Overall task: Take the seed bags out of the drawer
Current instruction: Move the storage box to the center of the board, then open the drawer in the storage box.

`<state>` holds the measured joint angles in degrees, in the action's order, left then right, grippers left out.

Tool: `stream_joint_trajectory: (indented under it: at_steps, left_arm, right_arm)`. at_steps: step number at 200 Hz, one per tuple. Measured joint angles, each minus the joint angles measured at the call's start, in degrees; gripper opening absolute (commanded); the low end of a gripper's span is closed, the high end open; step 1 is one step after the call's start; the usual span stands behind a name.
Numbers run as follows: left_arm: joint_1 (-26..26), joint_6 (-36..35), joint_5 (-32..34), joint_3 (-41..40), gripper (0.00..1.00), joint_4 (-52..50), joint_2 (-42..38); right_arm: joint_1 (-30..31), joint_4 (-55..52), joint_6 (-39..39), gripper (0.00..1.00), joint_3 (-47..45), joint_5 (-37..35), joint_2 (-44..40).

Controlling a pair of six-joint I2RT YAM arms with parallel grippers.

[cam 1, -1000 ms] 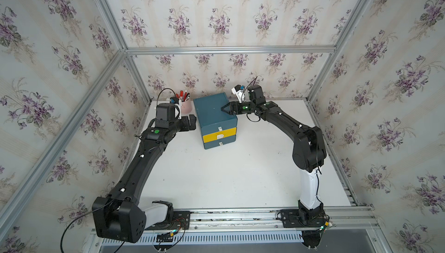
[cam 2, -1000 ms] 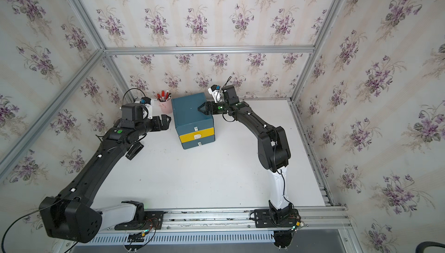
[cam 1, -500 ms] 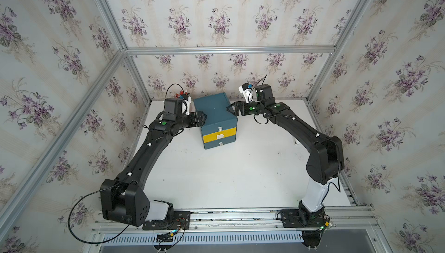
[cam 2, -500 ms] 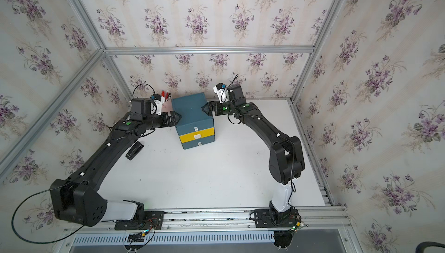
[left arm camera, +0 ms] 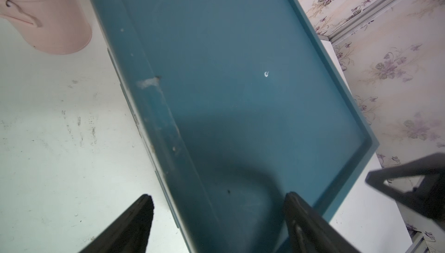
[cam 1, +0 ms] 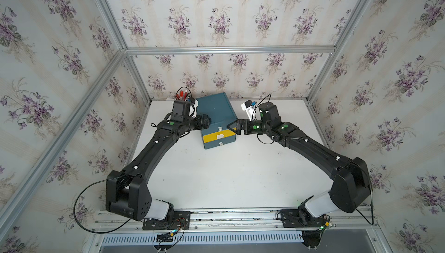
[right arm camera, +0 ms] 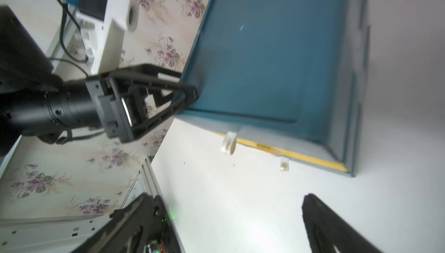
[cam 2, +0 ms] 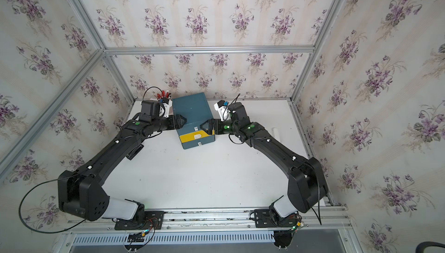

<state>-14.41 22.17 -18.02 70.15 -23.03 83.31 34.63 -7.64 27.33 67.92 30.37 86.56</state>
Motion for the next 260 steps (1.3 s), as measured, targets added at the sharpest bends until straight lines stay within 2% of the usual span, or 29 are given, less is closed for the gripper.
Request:
stream_joint_trajectory:
  at_steps: [26, 50, 164, 260]
  left_arm:
    - [0.0, 0.3, 0.0, 0.4, 0.63, 1.0, 0.9]
    - [0.1, 0.3, 0.7, 0.7, 0.59, 1.8, 1.1]
    - [0.1, -0.9, 0.7, 0.1, 0.6, 3.1, 1.1]
    - [0.1, -2.3, 0.7, 0.2, 0.6, 3.0, 1.0]
  right_arm:
    - [2.7, 3.1, 4.4, 0.95, -2.7, -1.3, -0.1]
    - [4.6, 6.7, 7.8, 0.92, -3.3, -2.4, 1.1]
    - [5.3, 17.0, 17.7, 0.63, -2.3, -6.8, 9.2]
    - [5.2, 18.9, 20.5, 0.37, -0.8, -8.9, 11.9]
